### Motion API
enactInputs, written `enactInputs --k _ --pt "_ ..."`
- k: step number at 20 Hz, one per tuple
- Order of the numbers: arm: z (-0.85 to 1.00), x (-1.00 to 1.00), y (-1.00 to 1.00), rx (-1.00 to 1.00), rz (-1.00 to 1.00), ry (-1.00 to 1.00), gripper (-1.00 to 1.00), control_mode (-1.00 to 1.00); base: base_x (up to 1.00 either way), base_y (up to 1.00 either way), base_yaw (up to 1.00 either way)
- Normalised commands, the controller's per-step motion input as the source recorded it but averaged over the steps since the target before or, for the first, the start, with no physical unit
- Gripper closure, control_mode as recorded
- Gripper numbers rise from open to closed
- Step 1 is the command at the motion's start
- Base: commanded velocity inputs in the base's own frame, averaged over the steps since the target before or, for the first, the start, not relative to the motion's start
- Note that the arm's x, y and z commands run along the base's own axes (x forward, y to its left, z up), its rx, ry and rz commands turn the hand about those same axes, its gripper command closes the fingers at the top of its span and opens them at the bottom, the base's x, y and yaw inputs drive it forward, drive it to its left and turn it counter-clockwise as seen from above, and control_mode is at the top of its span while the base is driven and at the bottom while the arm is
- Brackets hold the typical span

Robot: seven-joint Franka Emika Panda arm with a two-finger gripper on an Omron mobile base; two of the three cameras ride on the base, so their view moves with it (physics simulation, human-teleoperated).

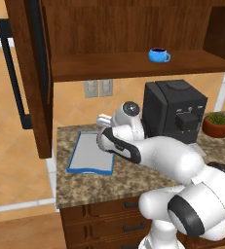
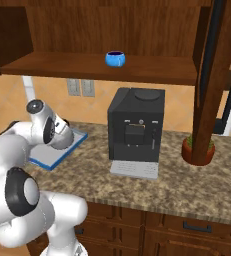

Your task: Pick the kettle from the counter and place it on the tray. Then pick the mug from the cabinet and place it on the tray. Then close the cabinet doors.

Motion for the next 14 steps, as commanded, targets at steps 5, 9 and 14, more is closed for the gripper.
enactInputs --k 5,9,14 --pt "0.0 0.4 0.37 0.0 -0.04 0.0 1.0 -1.0 0.0 0.0 0.0" --pt "-0.02 0.39 0.24 0.0 -0.06 0.0 1.0 -1.0 0.0 0.0 0.0" --pt "-0.15 0.32 0.05 -0.01 -0.12 0.0 1.0 -1.0 0.0 0.0 0.0"
